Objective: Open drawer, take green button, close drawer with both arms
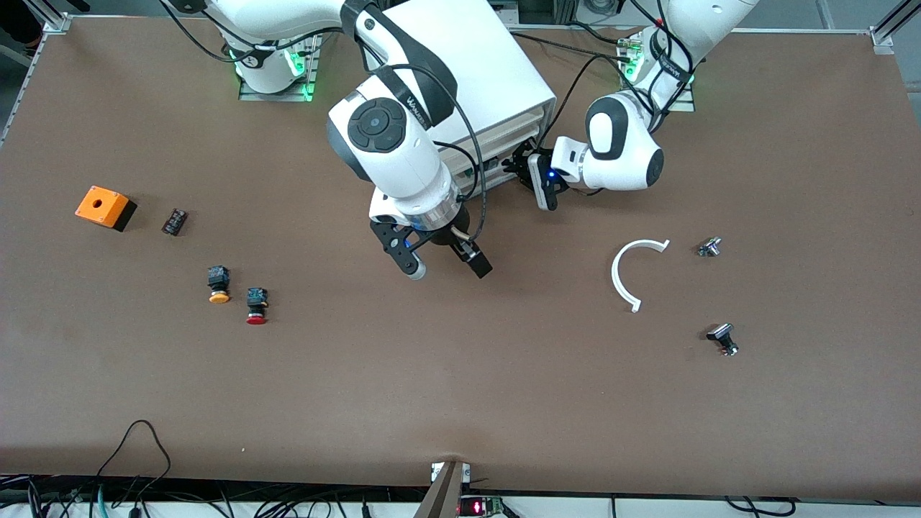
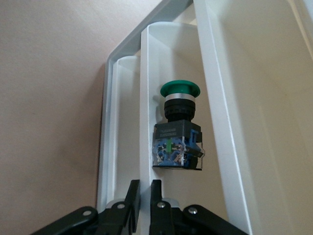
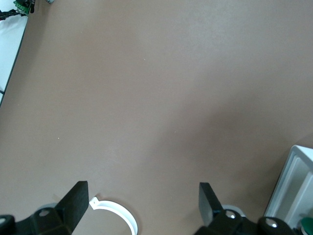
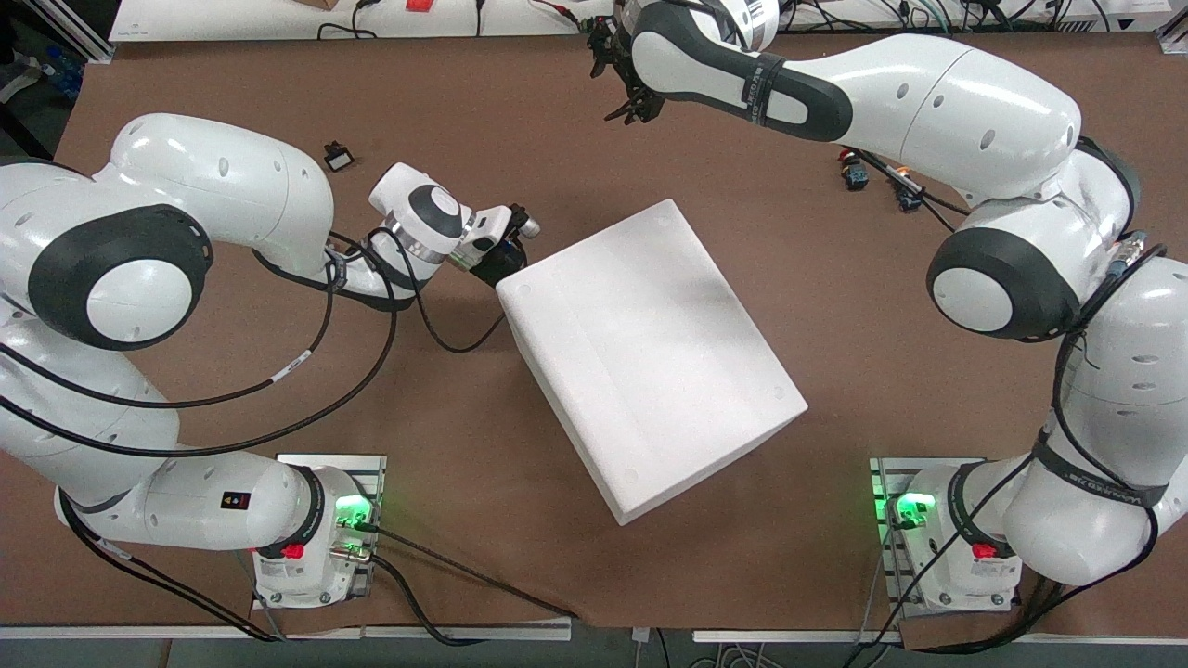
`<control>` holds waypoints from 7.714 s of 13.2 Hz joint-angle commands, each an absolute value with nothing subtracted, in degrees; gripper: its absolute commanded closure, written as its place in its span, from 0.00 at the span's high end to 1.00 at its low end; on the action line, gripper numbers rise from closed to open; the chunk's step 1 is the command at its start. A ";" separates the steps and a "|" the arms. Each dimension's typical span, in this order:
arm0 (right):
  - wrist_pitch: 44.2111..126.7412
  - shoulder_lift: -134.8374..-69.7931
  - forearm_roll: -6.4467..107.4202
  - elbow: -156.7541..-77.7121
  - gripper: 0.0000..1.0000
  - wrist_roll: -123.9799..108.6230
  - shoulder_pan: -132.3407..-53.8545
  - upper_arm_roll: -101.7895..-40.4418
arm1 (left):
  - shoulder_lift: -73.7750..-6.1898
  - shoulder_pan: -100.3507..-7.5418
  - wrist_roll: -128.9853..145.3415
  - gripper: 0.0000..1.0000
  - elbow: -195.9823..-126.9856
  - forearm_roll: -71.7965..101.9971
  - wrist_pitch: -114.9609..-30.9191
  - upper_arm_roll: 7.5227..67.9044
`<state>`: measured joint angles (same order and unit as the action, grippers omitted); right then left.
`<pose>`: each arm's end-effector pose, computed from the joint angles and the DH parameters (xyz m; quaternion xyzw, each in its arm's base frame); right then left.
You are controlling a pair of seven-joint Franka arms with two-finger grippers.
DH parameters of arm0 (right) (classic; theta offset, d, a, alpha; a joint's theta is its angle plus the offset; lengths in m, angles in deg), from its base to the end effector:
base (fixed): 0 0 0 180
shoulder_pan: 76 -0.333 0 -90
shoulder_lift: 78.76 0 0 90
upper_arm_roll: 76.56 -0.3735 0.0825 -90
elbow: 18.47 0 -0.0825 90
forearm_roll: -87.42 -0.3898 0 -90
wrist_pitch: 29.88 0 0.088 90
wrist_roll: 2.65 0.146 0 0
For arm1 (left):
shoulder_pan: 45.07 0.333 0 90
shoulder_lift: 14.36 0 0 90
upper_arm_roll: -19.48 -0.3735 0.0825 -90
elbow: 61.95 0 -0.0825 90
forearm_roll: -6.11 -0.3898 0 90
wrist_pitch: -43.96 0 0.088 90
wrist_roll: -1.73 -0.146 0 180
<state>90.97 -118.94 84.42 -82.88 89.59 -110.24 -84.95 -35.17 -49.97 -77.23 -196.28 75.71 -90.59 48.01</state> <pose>0.6308 0.5347 0.4357 -0.8814 0.4445 0.0076 0.1597 0.4010 -0.3219 0.2072 0.8103 -0.3874 0.0075 0.4396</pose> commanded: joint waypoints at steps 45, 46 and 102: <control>92.04 -131.68 91.82 -80.44 0.00 107.13 -123.56 -84.65 | -43.10 -47.79 15.14 1.00 -131.75 19.23 -21.63 30.29; 90.54 -130.63 91.55 -79.48 0.00 107.13 -122.68 -84.74 | -43.01 -47.97 17.70 1.00 -130.78 13.55 -21.61 30.90; 86.87 -86.33 84.52 -119.65 0.99 -1.24 -89.53 -68.40 | -36.51 -65.46 67.82 0.95 -184.81 2.76 -96.49 42.32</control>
<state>92.45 -88.75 85.29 -121.56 -0.86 -89.69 -68.89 -37.83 -65.67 66.65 -183.17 2.35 -97.03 40.91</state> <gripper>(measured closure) 0.004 0.044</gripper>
